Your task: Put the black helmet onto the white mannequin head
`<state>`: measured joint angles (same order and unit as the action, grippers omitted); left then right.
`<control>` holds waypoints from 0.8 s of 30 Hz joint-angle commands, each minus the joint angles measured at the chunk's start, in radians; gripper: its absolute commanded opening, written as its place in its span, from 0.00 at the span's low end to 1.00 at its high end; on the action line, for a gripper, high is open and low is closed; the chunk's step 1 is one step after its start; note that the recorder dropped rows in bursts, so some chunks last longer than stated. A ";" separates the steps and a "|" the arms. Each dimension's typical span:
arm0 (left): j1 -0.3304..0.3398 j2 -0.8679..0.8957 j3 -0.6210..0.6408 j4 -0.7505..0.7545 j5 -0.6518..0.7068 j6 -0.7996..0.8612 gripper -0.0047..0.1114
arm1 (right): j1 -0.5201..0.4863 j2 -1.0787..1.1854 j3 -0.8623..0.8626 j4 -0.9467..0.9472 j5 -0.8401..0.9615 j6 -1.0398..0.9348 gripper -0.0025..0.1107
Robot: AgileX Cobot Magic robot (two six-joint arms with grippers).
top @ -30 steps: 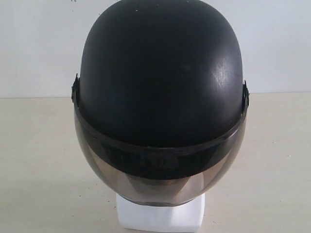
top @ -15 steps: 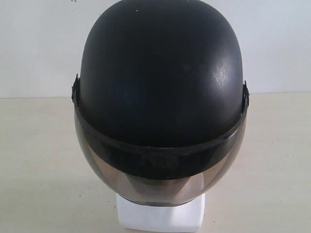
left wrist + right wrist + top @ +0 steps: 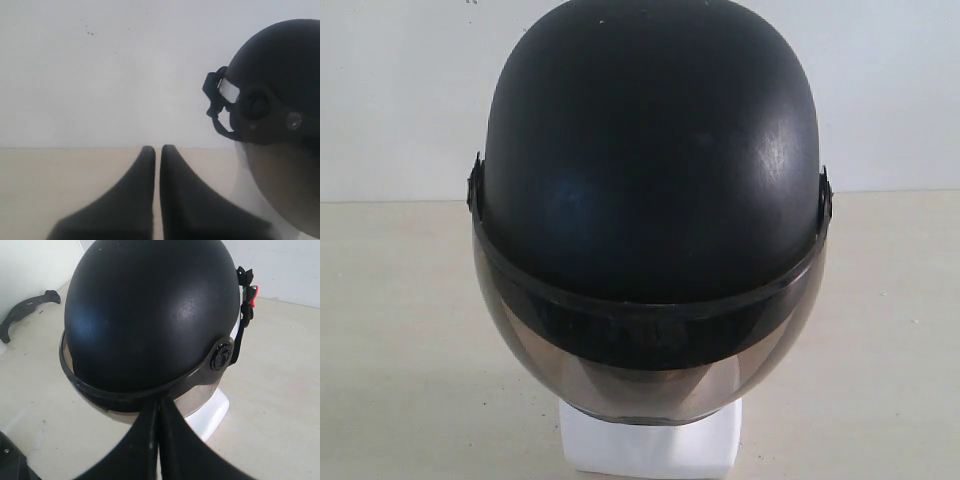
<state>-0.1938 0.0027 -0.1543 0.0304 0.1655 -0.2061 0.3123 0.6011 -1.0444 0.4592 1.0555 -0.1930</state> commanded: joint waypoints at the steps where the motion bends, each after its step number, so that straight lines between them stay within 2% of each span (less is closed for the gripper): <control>1: 0.055 -0.003 0.100 -0.007 -0.099 -0.004 0.08 | -0.003 -0.010 -0.003 0.001 -0.012 0.001 0.02; 5: 0.120 -0.003 0.154 -0.007 -0.097 -0.001 0.08 | -0.003 -0.010 -0.003 0.001 -0.012 0.001 0.02; 9: 0.165 -0.003 0.154 -0.004 -0.011 0.040 0.08 | -0.003 -0.010 -0.003 0.001 -0.012 0.001 0.02; 10: 0.177 -0.003 0.154 -0.004 0.057 0.078 0.08 | -0.003 -0.010 -0.003 0.001 -0.012 0.001 0.02; 12: 0.186 -0.003 0.154 -0.008 0.140 0.102 0.08 | -0.003 -0.010 -0.003 0.001 -0.012 0.001 0.02; 24: 0.186 -0.003 0.154 -0.013 0.142 0.102 0.08 | -0.003 -0.010 -0.003 0.001 -0.012 0.001 0.02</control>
<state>-0.0099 0.0027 -0.0031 0.0262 0.3061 -0.1111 0.3123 0.6011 -1.0444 0.4592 1.0555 -0.1930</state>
